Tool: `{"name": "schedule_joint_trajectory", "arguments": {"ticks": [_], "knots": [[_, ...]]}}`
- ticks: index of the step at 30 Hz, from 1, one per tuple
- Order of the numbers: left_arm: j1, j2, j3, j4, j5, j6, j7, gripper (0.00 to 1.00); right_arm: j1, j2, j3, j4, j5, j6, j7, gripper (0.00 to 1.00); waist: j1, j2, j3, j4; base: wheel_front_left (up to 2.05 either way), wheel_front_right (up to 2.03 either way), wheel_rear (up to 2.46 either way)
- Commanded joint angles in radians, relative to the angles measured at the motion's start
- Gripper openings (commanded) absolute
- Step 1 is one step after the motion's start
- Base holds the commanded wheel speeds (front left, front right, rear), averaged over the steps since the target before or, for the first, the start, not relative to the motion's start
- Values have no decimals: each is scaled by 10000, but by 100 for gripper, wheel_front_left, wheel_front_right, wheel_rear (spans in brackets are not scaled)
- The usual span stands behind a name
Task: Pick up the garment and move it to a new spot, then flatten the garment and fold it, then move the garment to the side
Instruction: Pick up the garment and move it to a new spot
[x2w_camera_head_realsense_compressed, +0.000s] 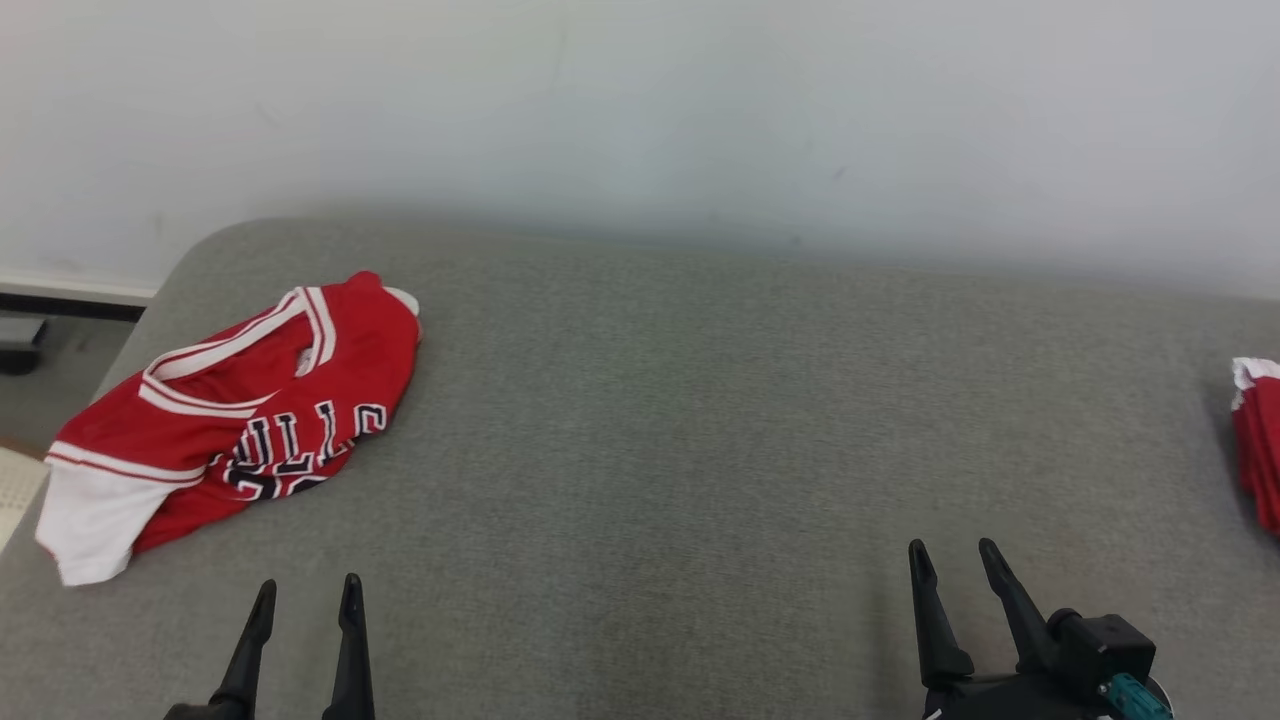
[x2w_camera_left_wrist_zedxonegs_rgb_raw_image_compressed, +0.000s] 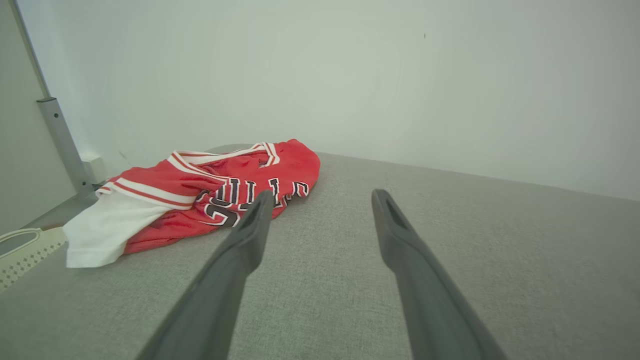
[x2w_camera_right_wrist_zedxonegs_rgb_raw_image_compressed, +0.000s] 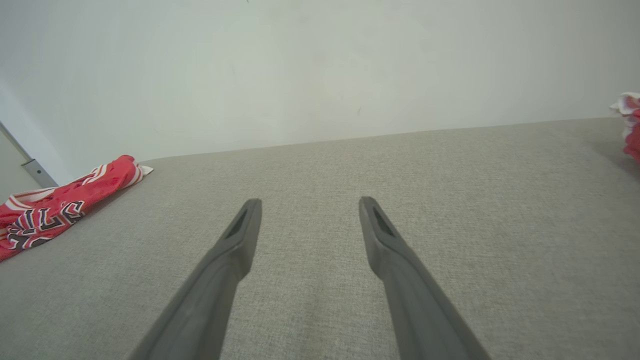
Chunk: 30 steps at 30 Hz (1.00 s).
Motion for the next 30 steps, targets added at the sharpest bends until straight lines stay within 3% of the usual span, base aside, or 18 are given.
{"name": "schedule_joint_trajectory", "arguments": {"ticks": [1, 11, 22, 30], "knots": [[-44, 8, -4, -16, -9, 11, -32, 100, 76, 1, -17, -43, 22, -22, -19, 100, 0, 0, 21, 1002, 0, 0, 0], [519, -3, 360, -175, 75, 21, -32, 100, 126, 2, 545, -52, 240, -20, 63, 100, 0, 0, -131, 3702, 0, 0, 0], [1302, -54, 1132, -1192, -480, 526, -32, 100, -1203, -7, 2072, 438, 364, -22, 334, 100, 0, 0, 347, 4033, -1, -1, -1], [1463, -50, 846, -1403, -618, 817, -32, 100, -1432, -5, 2180, 791, 423, -22, 197, 100, 0, 0, 346, 4017, -5, -5, -5]]}}
